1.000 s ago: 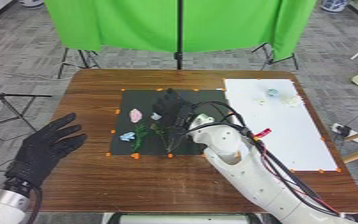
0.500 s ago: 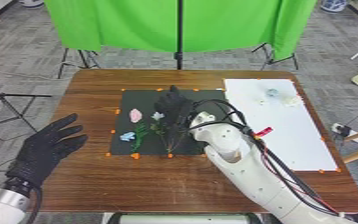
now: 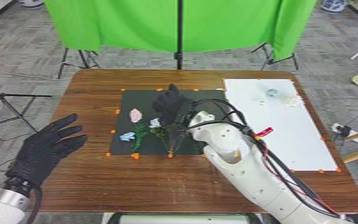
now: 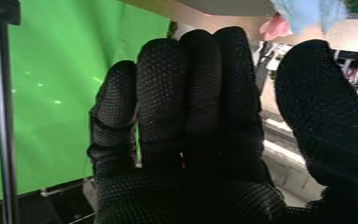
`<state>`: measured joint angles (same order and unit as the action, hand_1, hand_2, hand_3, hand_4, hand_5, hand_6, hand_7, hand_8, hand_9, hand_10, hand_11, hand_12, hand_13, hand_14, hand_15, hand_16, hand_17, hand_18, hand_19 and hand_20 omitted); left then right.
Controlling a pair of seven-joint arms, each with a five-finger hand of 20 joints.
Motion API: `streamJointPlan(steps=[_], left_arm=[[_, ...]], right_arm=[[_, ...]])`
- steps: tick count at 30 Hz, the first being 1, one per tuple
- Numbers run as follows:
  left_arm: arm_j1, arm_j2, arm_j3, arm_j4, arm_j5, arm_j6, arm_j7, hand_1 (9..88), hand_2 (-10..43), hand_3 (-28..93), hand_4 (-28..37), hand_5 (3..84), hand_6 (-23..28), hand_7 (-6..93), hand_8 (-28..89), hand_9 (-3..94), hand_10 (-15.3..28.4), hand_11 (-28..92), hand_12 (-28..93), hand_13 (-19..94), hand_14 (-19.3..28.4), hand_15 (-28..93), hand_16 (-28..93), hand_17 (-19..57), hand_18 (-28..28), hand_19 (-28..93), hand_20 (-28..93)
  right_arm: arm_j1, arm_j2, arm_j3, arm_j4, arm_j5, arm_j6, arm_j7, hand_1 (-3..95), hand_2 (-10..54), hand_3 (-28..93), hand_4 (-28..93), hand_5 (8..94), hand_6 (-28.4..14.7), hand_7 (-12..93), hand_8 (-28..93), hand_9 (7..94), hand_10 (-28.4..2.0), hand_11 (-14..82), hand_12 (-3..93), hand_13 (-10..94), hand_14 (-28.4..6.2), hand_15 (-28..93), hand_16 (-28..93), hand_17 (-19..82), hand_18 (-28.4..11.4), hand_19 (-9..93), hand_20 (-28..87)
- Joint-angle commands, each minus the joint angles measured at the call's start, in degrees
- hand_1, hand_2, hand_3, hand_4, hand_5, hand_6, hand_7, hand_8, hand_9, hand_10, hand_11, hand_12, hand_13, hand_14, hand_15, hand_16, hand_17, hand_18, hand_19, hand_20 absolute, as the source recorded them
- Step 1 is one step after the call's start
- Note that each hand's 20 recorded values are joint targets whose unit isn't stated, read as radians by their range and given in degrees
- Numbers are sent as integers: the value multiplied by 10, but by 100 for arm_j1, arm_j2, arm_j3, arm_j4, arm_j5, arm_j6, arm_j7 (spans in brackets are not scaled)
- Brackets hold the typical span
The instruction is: Arrange flowers
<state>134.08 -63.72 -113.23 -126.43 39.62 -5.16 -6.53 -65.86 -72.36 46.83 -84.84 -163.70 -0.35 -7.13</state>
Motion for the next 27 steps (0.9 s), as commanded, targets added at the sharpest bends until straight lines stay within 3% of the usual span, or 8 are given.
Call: streamJointPlan(steps=[1,6,8,10,17,27], left_arm=[[127,-105,-11,-10,19,26,17,262,-1,709,-261,338,19,247,-117,297,129,306,136,266,158,469,-24,-74,233,537,99],[217,-146,-36,-53,21,60,78,261,-1,710,-261,338,19,248,-116,297,128,307,136,266,158,469,-24,-74,233,537,99],[254,-165,-44,-71,20,75,114,262,-1,710,-261,338,19,248,-116,297,128,306,136,266,158,469,-24,-74,232,537,99],[285,-153,-48,-81,21,91,157,261,-1,711,-260,338,18,249,-116,297,129,306,135,266,157,469,-24,-74,233,537,99],[284,-139,-86,-85,8,126,155,262,-1,710,-261,338,19,248,-117,297,129,306,135,266,157,469,-24,-74,233,537,99],[214,-145,-65,-65,24,90,123,262,-1,710,-261,338,19,248,-117,297,128,305,135,266,158,468,-24,-74,233,536,100]], right_arm=[[139,-9,274,36,-20,83,157,256,-85,885,-283,636,30,369,-238,648,-79,493,280,613,-48,688,234,215,-168,731,452],[398,489,601,196,387,-122,931,230,-40,898,-283,569,15,358,-234,574,-95,464,255,530,-57,666,210,198,-167,723,445],[490,869,626,370,720,267,1069,227,-28,911,-282,499,0,357,-232,521,-98,453,235,466,-62,635,173,179,-168,693,423],[401,1203,811,376,688,358,1123,233,-6,915,-282,484,-4,356,-234,517,-98,455,229,449,-65,613,155,176,-167,681,407],[-286,2055,1415,153,753,342,1631,257,-45,923,-282,490,-8,352,-232,502,-99,433,214,518,-62,551,137,210,-163,696,379],[-905,2308,1911,-14,749,71,1722,274,-83,907,-283,496,-11,354,-232,517,-96,431,210,575,-56,482,151,229,-167,708,363]])
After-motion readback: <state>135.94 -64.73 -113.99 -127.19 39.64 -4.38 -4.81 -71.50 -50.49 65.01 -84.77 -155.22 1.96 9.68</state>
